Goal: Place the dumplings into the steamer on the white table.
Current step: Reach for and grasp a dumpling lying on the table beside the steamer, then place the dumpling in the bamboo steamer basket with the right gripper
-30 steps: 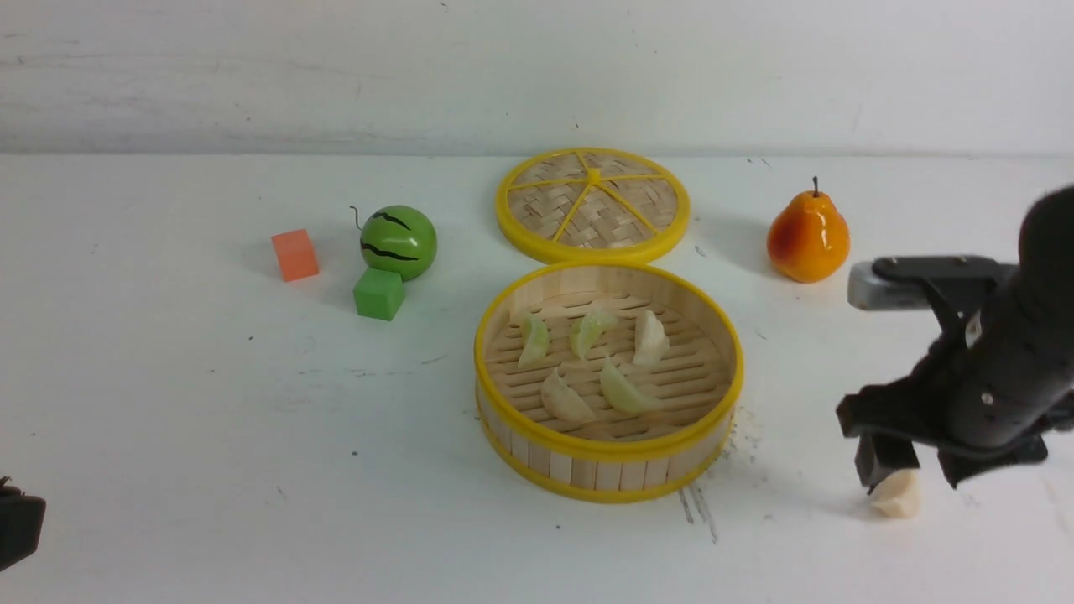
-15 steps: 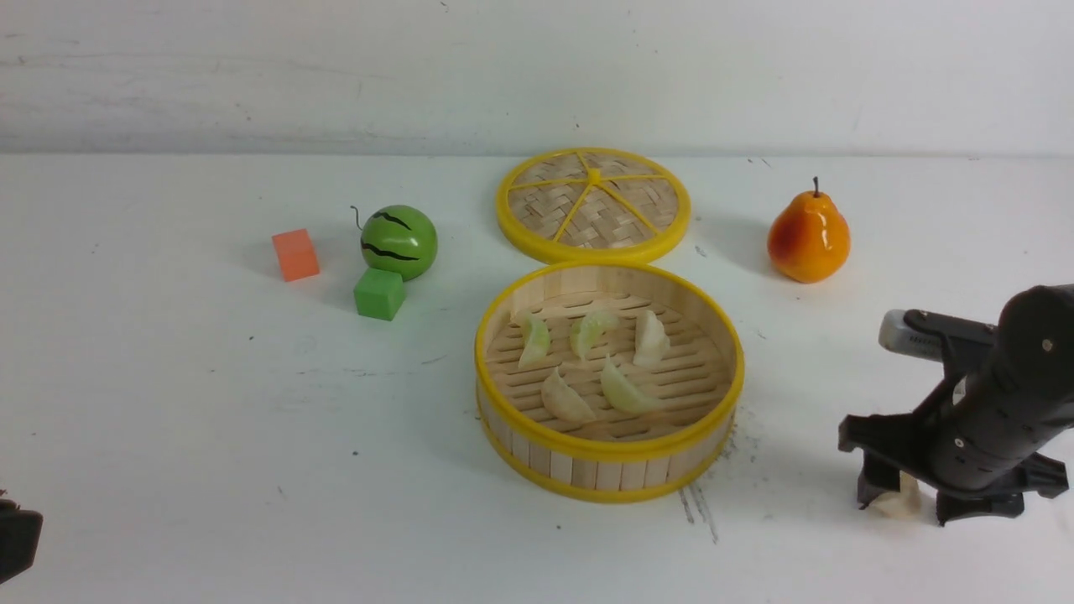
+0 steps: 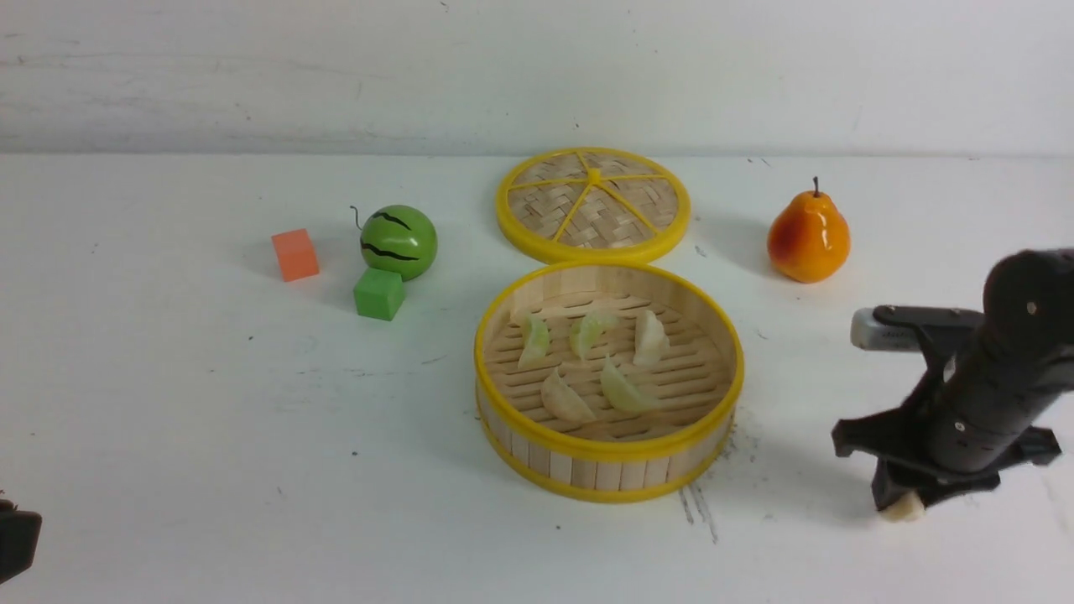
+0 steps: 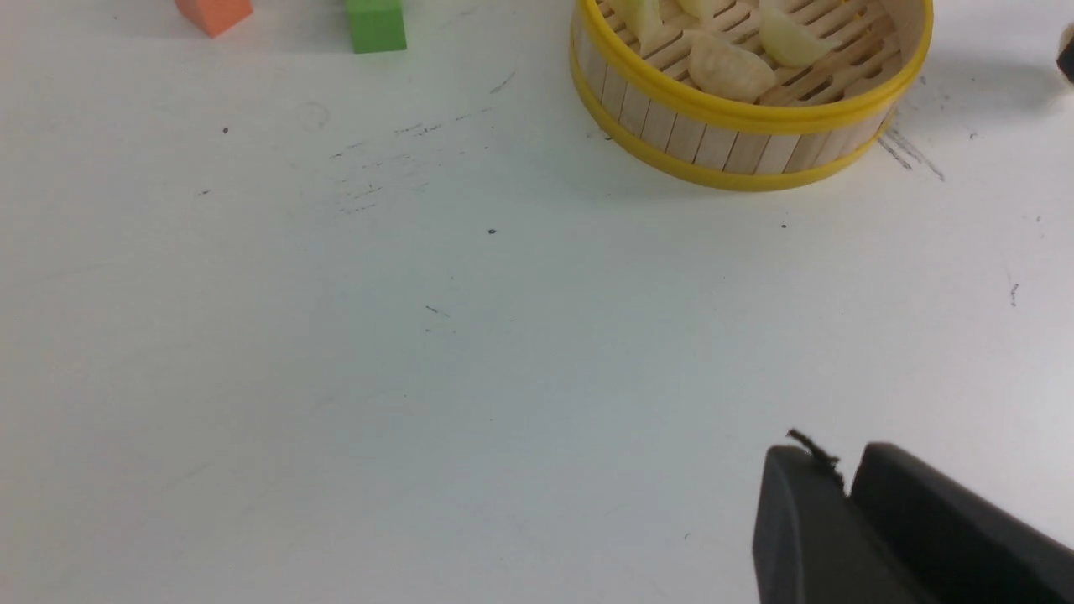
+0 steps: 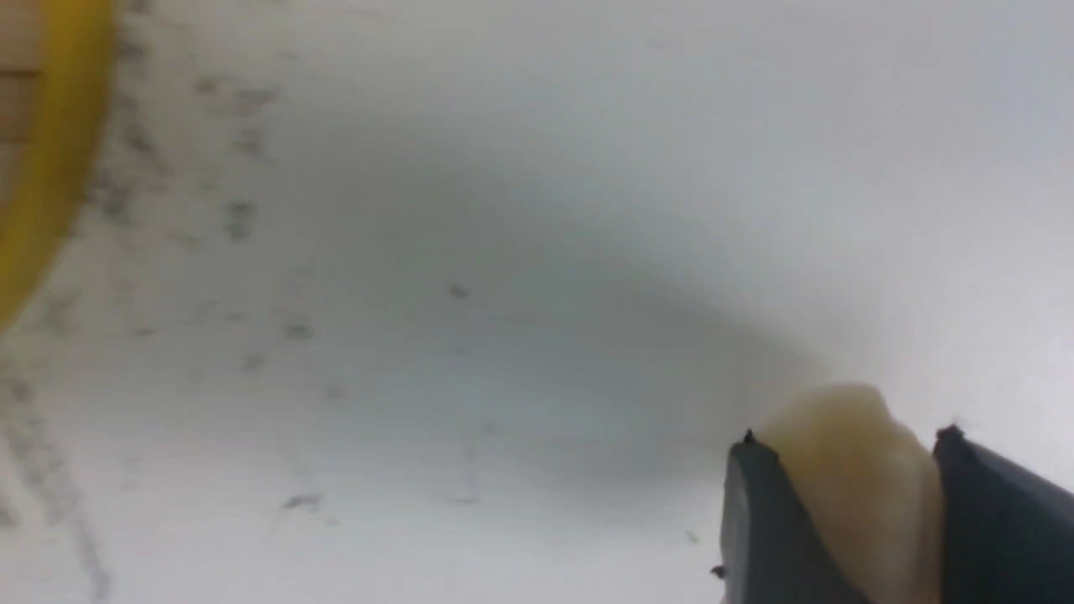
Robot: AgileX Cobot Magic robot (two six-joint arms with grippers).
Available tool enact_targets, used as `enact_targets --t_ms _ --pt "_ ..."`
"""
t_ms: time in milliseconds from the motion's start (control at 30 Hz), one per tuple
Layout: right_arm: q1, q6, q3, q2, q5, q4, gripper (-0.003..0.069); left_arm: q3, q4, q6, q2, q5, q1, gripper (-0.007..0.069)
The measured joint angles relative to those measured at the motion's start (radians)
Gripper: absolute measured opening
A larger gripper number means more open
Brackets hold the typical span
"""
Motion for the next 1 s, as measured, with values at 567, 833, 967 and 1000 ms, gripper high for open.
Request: enact_targets --t_ms 567,833,967,1000 --pt "0.277 -0.12 -0.321 0.158 -0.131 0.018 0.024 0.0 0.004 0.0 -0.004 0.098 0.0 0.0094" --pt "0.275 -0.12 -0.321 0.214 -0.202 -0.001 0.032 0.0 0.045 -0.007 -0.078 0.131 0.0 0.0101" --pt "0.275 -0.12 -0.326 0.189 -0.195 -0.022 0.0463 0.0 0.093 -0.054 -0.137 0.143 0.0 0.0102" --pt "0.275 -0.12 -0.331 0.179 -0.178 -0.026 0.0492 0.0 0.112 -0.072 -0.156 0.147 0.0 0.0104"
